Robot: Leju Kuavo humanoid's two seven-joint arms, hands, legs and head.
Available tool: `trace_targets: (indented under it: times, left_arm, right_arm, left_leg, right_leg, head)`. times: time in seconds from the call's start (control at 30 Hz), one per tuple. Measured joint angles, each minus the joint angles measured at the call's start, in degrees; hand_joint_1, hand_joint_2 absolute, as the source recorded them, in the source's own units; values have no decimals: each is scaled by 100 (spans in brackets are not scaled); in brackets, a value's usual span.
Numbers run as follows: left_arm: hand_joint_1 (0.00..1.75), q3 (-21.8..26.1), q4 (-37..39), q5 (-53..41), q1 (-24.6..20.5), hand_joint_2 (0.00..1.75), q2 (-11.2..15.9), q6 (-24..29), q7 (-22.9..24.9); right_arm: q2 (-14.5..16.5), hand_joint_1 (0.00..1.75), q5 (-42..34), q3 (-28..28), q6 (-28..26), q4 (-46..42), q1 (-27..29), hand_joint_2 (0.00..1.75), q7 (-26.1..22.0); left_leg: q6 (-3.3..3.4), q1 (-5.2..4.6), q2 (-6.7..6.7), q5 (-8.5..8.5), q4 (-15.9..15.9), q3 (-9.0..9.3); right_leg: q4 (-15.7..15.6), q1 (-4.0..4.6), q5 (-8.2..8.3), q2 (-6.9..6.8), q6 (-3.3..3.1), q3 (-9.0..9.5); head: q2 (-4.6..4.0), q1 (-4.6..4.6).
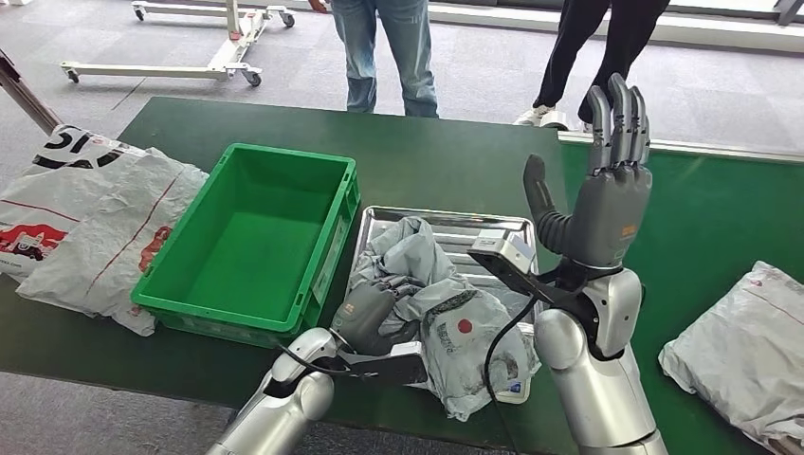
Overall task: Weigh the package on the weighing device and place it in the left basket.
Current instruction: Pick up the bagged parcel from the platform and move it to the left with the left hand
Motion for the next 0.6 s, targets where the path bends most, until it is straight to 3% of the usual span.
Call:
trace_targets:
  times: [0.43, 0.5, 0.6]
  left_arm:
    - [175, -8, 137, 148, -220, 175, 25, 202, 18]
    - [175, 28, 86, 301, -191, 175, 29, 563, -5]
    - [175, 337, -303, 1025, -50, 175, 32, 1610, -148]
  right_arm:
    - [-3, 0, -31, -109, 71, -4, 27, 175, 80]
    - [-3, 0, -27, -122, 82, -23, 51, 175, 87]
    - [-4, 0, -16, -172, 86, -67, 141, 175, 104]
  left_leg:
    - [-1, 0, 2, -1, -1, 0]
    - [-1, 1, 2, -1, -1, -1]
    - [-1, 1, 5, -1, -3, -3]
  right_leg:
    - [0, 3, -1, 3, -1, -2]
    - [0, 3, -1, 3, -1, -3]
    - [1, 5, -1, 5, -1, -5]
  head:
    - [0, 0]
    - [0, 0]
    - [0, 0]
